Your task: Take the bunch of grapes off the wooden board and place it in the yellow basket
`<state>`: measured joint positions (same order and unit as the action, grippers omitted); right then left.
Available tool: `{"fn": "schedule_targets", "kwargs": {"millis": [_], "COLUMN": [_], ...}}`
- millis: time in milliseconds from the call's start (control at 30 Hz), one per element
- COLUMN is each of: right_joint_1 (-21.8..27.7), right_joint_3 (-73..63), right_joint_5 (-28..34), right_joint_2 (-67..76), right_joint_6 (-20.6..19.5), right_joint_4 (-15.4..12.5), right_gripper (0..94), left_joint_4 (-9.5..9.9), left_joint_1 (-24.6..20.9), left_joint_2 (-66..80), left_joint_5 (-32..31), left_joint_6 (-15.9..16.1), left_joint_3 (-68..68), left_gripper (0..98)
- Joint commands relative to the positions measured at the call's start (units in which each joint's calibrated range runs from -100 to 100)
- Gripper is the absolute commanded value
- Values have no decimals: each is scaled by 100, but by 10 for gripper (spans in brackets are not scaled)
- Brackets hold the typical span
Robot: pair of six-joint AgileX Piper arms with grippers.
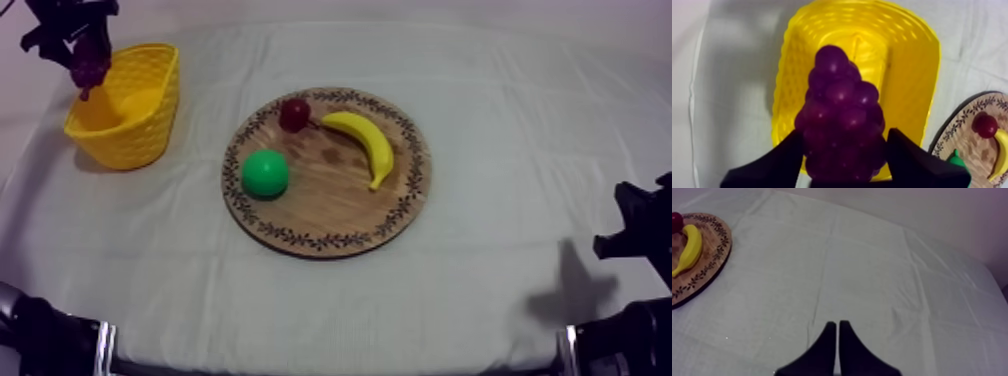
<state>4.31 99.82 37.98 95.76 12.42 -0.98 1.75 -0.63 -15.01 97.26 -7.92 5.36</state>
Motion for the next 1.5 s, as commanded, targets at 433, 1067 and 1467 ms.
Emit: {"fn": "schedule_targets", "kwargs": {"millis": [433,1067,1467], "right_joint_1": [-2,-2,-2], "right_joint_3": [-4,-4,-4], "right_joint_5": [0,0,0], "right_joint_2": [0,0,0], "right_joint_6": [1,1,1], "right_joint_4": [3,3,3], "right_gripper": [3,3,3], "left_joint_4": [-11,-121,-155], "left_joint_1": [124,204,156], "left_joint_2": [-220,-1439,-1726], "left_joint_5": [-19,-561,-648], "left_joint_6": [-59,-108,-83], "left_joint_3": [28,-108,-10], "left_gripper": [592,605,761]}}
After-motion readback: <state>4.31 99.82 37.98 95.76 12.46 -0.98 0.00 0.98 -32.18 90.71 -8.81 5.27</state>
